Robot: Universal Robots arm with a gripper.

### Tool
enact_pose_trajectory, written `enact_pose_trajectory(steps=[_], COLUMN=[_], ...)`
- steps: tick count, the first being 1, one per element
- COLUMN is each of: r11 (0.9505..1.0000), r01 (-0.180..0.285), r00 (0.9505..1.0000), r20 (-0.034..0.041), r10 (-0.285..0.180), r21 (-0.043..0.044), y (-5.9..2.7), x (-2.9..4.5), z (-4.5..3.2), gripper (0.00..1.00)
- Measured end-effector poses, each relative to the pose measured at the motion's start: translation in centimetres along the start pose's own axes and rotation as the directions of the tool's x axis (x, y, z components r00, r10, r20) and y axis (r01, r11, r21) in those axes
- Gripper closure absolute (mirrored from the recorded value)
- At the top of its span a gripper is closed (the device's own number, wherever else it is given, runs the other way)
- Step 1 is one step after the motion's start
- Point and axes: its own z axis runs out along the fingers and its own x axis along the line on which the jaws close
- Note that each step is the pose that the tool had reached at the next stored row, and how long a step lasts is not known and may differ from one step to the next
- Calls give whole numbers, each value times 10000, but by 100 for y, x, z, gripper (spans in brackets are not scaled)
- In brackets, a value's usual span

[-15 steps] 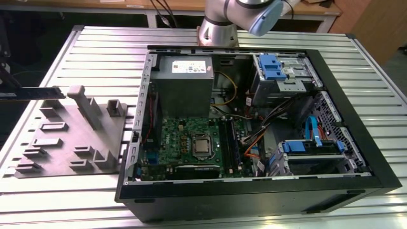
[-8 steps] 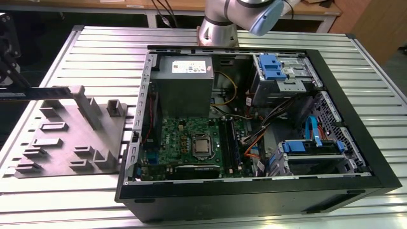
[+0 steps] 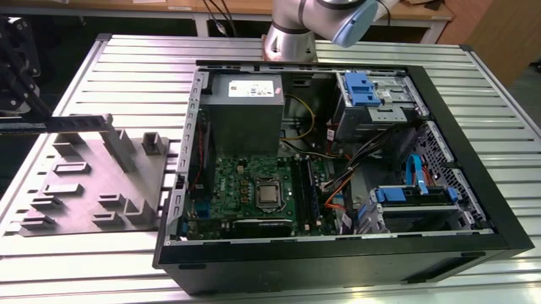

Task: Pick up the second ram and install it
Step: 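Pick up the second ram and move it above second insertion slot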

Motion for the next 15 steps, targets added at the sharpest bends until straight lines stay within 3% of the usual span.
enact_pose_trajectory(steps=[8,15], r11=[10000,10000], r01=[0,-1], r00=[10000,10000], r20=[0,0], r10=[0,1], r21=[0,-1], y=[-175,-416], x=[1,3], z=[1,6], gripper=[89,89])
